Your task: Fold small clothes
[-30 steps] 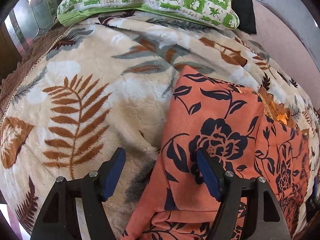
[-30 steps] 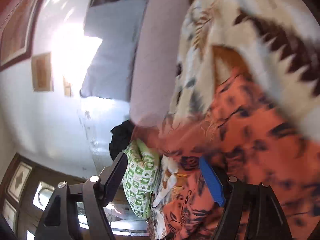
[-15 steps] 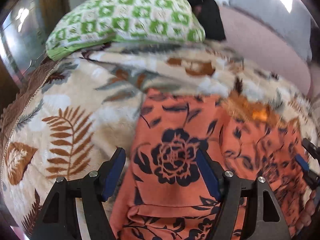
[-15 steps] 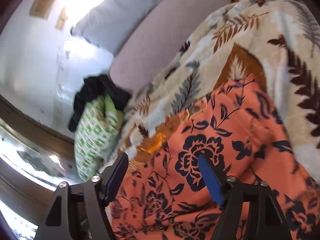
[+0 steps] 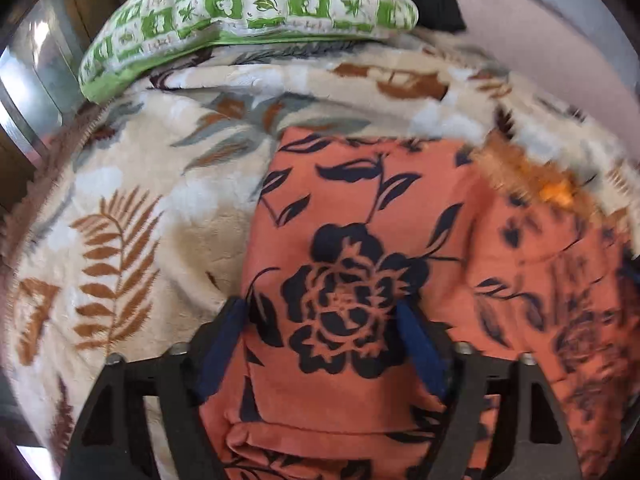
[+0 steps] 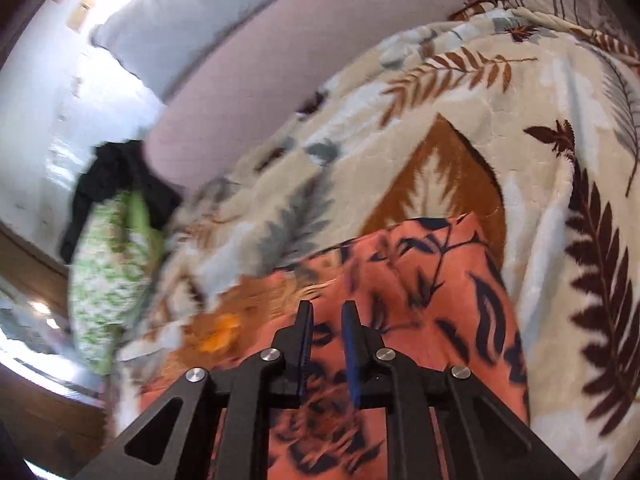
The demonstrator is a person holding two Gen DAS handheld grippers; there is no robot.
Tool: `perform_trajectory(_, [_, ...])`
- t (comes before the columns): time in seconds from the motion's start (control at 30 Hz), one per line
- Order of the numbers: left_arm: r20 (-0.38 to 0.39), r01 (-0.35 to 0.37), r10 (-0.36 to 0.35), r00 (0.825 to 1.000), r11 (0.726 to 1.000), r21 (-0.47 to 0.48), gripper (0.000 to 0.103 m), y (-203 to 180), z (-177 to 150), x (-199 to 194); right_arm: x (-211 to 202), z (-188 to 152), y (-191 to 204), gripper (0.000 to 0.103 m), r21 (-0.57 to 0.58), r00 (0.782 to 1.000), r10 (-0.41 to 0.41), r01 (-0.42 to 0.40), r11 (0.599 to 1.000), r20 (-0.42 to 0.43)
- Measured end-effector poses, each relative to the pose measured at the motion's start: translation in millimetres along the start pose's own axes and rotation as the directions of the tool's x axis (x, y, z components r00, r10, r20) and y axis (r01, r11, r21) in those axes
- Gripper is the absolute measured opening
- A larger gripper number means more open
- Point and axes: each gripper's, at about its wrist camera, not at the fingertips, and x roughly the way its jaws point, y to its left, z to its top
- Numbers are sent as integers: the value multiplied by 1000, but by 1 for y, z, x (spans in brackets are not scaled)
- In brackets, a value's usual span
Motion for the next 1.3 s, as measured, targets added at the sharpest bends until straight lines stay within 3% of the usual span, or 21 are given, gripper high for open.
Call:
perform_trajectory(0.2, [8,18,-18,1000,999,-33,83,7,1,-15,-31,-14,-5,17,-47,998,47,-49,998,-42])
perform_trajectory(0.27, [31,21,-21,999,1000,6,83,4,-1,-19,-39,-34,-6,17,-101,994,82,-89,991,-77])
perform_trajectory(0.33, [16,-32,31,999,997,74,83,-5,-10,-14,-32,-57,-10,18,-161,985,90,-113,980,-145])
perform_trajectory(0.4, [28,-36,33,999,995,97,84,-5,-18,-13,-48,-66,-8,18,-235,992,75,-96,967,-97])
perform_trajectory(0.43, [25,-31,28,999,995,96,84,-3,-20,-16,-54,-67,-6,18,-246,991,49,-78,966,-123])
perform_trajectory(0.57, [16,37,-37,999,999,31,83,18,-28,-37,-82,-76,-12,18,-174,969,120,-159,972,-218])
perform_trajectory(0.73, [60,92,-88,994,993,-71,83,60,-60,-78,-159,-98,-34,18,-189,957,247,-274,943,-154])
perform_trajectory(0.77, [76,98,-92,993,991,-87,83,68,-67,-86,-177,-102,-40,26,-196,955,266,-288,937,-134])
perform_trajectory(0.87, [116,89,-77,990,991,-100,83,88,-97,-112,-225,-114,-58,99,-179,944,327,-331,927,-50])
perform_trajectory(0.93, [127,86,-73,989,991,-105,83,101,-126,-129,-252,-124,-71,100,-170,931,365,-361,917,-9])
perform_trajectory(1.3, [7,155,-155,988,983,-100,83,153,-224,-165,-281,-179,-117,100,-110,941,308,-323,940,-139])
